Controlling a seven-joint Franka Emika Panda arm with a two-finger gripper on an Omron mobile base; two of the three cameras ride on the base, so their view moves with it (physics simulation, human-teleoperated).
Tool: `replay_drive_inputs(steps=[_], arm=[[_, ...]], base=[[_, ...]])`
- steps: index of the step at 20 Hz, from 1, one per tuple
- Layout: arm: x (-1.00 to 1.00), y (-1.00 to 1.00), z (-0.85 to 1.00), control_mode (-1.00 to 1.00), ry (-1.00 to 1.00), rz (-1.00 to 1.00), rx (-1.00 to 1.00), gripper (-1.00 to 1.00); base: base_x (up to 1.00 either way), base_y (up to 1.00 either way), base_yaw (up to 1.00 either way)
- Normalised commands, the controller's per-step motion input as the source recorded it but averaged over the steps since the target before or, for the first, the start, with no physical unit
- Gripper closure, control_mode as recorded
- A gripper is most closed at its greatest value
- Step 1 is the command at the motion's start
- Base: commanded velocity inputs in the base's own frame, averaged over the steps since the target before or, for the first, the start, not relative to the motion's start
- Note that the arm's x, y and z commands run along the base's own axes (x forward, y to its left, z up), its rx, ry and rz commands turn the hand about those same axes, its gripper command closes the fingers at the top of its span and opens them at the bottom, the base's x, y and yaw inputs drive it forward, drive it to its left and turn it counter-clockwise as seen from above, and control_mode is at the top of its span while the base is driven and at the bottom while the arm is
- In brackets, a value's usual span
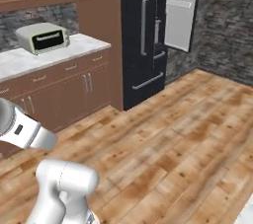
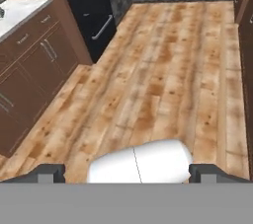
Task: Grab the garlic and lemon from the fridge, place them in the blender, close the lid, and turn on the blender to create a marinade.
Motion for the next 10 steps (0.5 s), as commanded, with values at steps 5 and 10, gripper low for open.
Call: replay_drive_inputs(steps=[5,10], arm=[[0.00,0.00,0.00,1.00,0.00,0.00,0.00,-1.00],[0.00,0.00,0.00,1.00,0.00,0.00,0.00,-1.00]], base=[[1.00,0.08,-0.38],[1.00,0.08,-0.35]])
